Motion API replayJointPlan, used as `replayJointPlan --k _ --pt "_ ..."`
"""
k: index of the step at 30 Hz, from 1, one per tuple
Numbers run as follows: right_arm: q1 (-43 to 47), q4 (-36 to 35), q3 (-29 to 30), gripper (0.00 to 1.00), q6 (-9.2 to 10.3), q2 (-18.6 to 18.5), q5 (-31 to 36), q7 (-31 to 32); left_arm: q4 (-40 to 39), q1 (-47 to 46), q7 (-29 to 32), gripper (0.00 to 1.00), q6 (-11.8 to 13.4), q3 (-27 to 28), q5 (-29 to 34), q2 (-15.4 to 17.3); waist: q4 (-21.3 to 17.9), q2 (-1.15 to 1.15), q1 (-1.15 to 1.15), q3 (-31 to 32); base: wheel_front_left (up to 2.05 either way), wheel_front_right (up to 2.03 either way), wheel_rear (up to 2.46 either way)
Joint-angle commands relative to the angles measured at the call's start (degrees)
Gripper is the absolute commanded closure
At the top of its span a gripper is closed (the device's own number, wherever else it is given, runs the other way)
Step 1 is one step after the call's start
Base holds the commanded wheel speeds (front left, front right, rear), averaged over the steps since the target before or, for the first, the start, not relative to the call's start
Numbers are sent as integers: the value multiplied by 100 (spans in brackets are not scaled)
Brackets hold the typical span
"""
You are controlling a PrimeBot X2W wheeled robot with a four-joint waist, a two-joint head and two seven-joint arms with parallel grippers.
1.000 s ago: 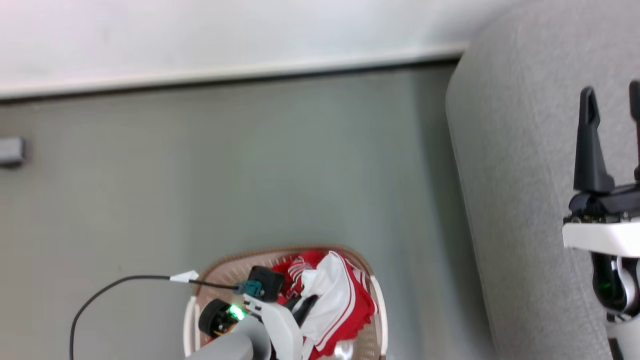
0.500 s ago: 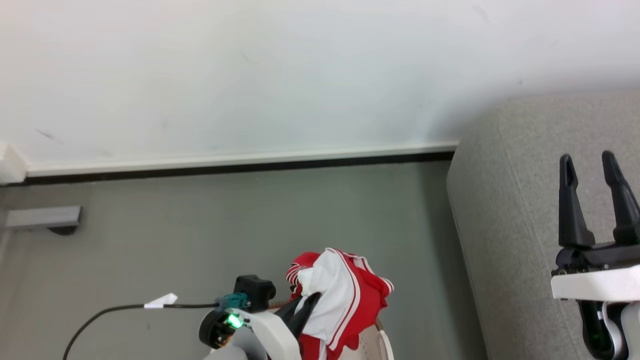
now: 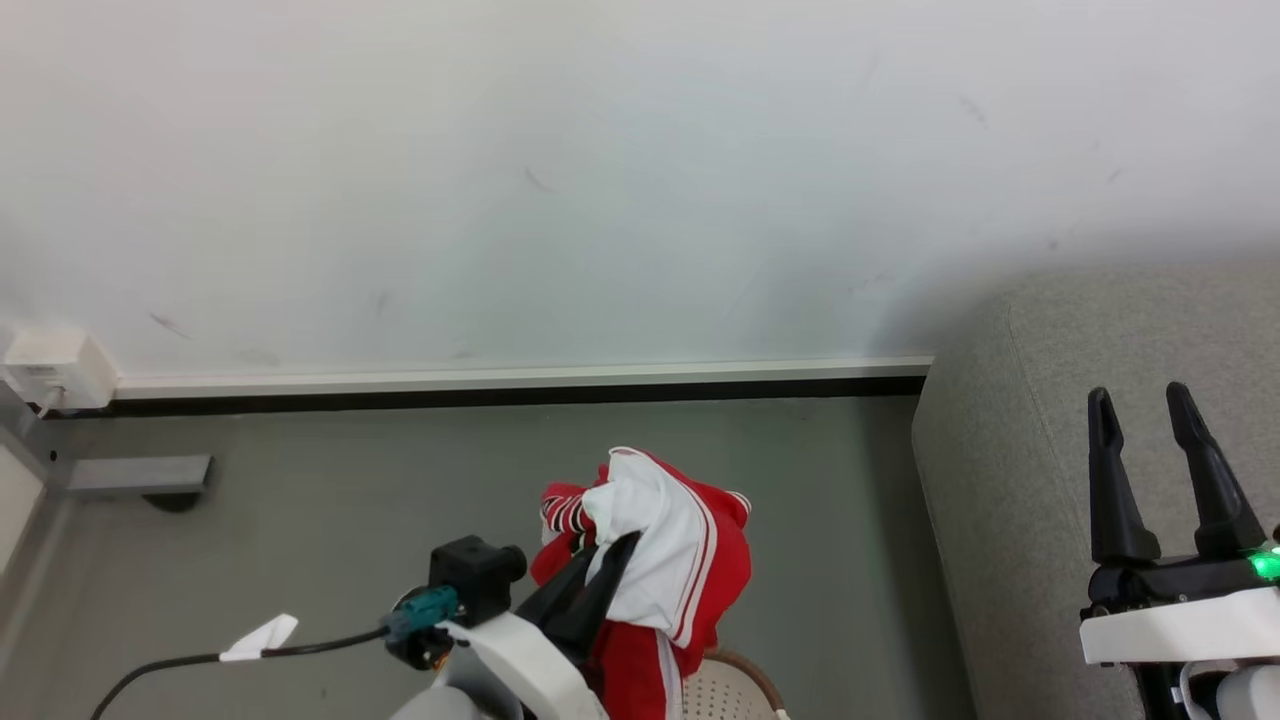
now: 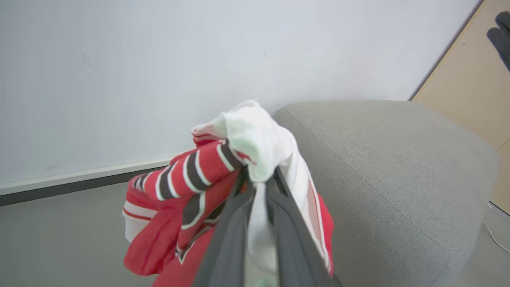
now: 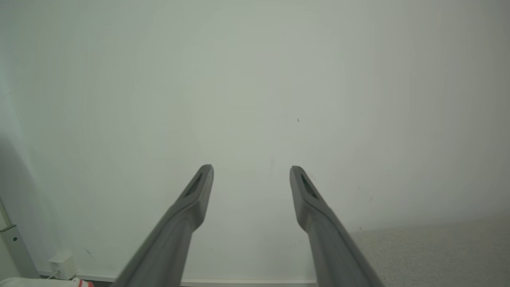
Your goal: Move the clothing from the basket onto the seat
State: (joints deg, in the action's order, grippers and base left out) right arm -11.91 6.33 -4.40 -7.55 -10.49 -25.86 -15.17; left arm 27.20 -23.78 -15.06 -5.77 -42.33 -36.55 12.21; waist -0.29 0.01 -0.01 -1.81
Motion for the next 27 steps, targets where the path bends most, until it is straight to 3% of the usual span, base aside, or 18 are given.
replayJointPlan --k 1,10,27 --pt "129 23 -18 0 12 24 -53 6 -221 76 -16 100 26 138 142 57 15 -1 1 104 0 0 0" --pt "298 -16 -123 0 12 49 -39 6 -942 -66 -16 100 89 524 467 112 29 -1 1 295 0 0 0" --pt "449 -63 -356 0 12 193 -92 6 -1968 -371 50 100 461 784 626 251 -115 -1 1 230 0 0 0"
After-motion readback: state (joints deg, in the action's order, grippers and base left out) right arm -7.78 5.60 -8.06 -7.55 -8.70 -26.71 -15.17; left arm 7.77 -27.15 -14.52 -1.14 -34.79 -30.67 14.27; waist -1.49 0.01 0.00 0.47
